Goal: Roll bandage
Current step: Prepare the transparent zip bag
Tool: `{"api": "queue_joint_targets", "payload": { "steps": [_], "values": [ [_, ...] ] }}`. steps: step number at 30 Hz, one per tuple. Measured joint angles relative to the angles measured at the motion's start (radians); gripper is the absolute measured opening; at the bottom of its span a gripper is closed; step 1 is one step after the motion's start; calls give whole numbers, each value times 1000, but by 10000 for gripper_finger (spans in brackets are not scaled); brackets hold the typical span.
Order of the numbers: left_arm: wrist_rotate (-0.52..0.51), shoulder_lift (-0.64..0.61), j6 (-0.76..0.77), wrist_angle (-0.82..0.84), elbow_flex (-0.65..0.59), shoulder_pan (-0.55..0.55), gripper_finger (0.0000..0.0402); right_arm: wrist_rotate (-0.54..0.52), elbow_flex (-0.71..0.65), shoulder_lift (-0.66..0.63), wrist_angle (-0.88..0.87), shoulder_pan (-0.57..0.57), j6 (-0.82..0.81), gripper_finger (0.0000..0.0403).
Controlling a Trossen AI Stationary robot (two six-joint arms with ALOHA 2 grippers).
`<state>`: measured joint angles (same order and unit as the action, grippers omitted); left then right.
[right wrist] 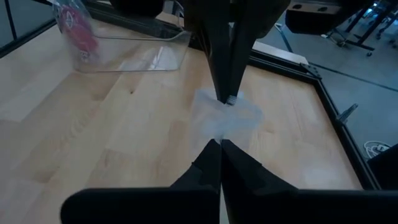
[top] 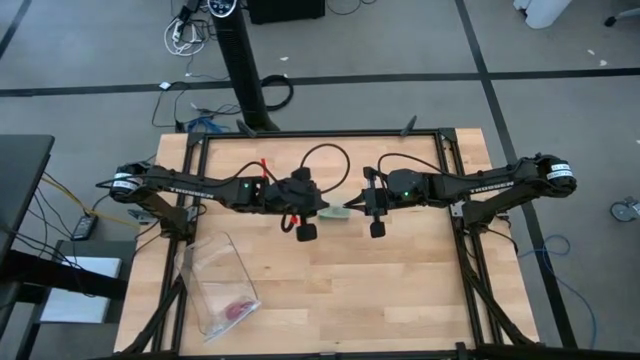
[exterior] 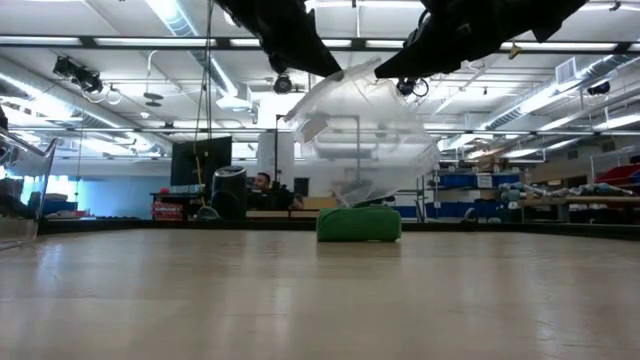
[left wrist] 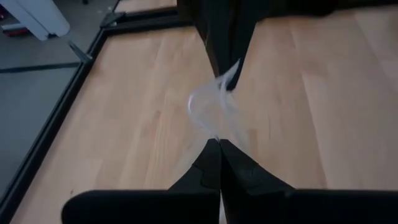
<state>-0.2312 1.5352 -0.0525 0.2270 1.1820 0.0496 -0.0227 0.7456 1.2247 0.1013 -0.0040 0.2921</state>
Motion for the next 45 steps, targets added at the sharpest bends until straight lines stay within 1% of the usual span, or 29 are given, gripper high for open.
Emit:
{"api": "queue_joint_targets", "payload": {
  "steps": [6, 11, 13, 17, 19, 21, 24, 26, 28, 30, 34, 38, 42, 45],
  "values": [
    [-1, 0, -16, -49, 0, -3, 1, 1, 0, 0, 0, 0, 0, 1],
    [-26, 0, -16, -47, 0, -9, 1, 6, 0, 0, -4, 0, -4, 2],
    [-64, 0, -16, -27, 0, -10, 1, -49, 0, -11, -20, 1, -26, 10],
    [-227, 0, 0, 31, -1, -10, 1, -185, 0, -76, -90, 1, -50, 48],
    [-308, 0, 33, 28, -7, -16, 1, -247, 0, -107, -107, 4, -64, 68],
    [-383, 11, 64, 13, -8, -18, 1, -284, 0, -120, -94, 11, -76, 80],
    [-498, 51, 57, -63, -8, -17, 1, -287, 0, -102, -38, 25, -85, 77],
    [-538, 87, 30, -119, -9, -17, 1, -288, 0, -73, 5, 33, -79, 56],
    [-538, 126, -8, -181, -9, -17, 1, -293, 0, -41, 39, 38, -52, 25],
    [-535, 160, -59, -224, -6, -13, 1, -319, 0, -12, 80, 40, -11, 7],
    [-535, 204, -123, -239, 17, -1, 1, -373, 4, 22, 93, 36, 33, 10],
    [-535, 207, -129, -240, 46, 6, 1, -392, 16, 55, 79, 23, 61, 3],
    [-536, 207, -144, -231, 77, 4, 1, -443, 49, 102, 30, 16, 71, 3],
    [-536, 206, -150, -216, 88, 3, 1, -462, 72, 119, 24, 27, 91, 3]
  ]
}}
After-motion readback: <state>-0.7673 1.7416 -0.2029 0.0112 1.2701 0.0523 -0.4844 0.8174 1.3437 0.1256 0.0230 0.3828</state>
